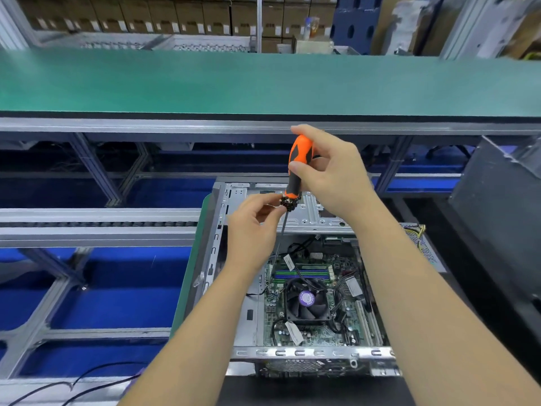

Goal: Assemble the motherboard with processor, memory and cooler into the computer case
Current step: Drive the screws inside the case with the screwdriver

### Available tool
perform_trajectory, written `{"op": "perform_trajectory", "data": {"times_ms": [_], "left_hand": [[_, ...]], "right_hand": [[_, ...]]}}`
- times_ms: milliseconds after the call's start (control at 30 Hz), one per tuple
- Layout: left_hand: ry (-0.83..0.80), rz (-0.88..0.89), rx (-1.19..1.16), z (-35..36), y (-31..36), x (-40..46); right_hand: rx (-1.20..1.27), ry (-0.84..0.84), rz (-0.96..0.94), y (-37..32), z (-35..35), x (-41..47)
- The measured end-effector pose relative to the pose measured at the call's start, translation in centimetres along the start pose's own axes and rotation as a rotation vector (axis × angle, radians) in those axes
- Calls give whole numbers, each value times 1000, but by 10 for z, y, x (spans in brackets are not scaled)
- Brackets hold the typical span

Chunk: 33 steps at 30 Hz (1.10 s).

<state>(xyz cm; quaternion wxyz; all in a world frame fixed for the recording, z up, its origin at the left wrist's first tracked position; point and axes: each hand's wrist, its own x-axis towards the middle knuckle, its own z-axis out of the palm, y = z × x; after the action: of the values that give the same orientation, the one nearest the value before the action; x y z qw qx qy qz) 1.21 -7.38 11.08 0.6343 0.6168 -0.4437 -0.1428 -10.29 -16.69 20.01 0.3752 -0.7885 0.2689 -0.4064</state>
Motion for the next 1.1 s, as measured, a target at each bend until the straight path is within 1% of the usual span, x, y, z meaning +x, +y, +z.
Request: {"op": "perform_trajectory", "data": {"times_ms": [100,200,300,500,600,800,900,1100], "left_hand": [[-3,-29,-23,6,8,2],[-70,-78,-69,11,17,7],[-156,-56,-63,16,23,10],[-194,-74,-35,29,34,14],[-207,15,27,36,41,15],[-152,204,122,50,52,15],[-117,260,117,56,55,14],[-103,384,143,64,64,15]], "right_hand": [[-31,31,-18,-3,-8,1],[-35,53,-16,-4,-18,1],[-59,72,-16,-2,-27,0],[-58,127,9,3,-44,-2],[-17,154,29,3,-55,-3],[5,214,32,-1,-73,-2],[0,224,29,-4,-81,-2],[-9,254,25,-13,-93,-1]]}}
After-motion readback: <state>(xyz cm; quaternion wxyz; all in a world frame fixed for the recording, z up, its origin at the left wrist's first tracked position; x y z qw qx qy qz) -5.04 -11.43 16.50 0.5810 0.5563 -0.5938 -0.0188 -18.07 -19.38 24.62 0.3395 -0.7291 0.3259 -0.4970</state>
